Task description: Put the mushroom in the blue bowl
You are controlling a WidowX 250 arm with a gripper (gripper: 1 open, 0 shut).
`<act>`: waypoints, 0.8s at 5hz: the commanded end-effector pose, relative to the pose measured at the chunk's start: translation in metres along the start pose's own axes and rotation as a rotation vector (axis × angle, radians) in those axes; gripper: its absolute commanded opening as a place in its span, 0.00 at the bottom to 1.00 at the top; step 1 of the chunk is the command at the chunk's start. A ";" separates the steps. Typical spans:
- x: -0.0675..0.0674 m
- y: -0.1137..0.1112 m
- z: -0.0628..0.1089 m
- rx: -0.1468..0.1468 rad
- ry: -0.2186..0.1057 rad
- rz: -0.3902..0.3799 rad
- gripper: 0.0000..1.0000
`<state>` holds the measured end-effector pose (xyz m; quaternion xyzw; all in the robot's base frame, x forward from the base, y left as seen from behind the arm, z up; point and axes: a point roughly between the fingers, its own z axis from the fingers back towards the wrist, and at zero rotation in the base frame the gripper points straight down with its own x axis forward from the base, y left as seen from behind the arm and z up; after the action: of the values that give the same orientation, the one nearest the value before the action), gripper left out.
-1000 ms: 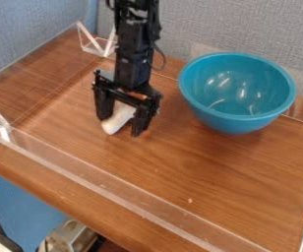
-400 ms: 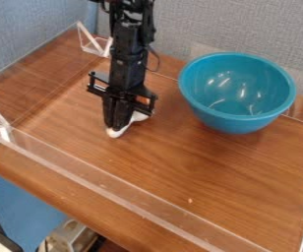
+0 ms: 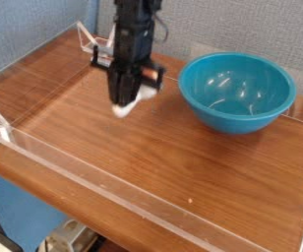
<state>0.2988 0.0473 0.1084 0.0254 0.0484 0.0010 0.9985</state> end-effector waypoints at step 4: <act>0.094 -0.116 0.071 -0.035 -0.146 -0.236 0.00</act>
<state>0.3948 -0.0704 0.1345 0.0052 0.0220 -0.1172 0.9928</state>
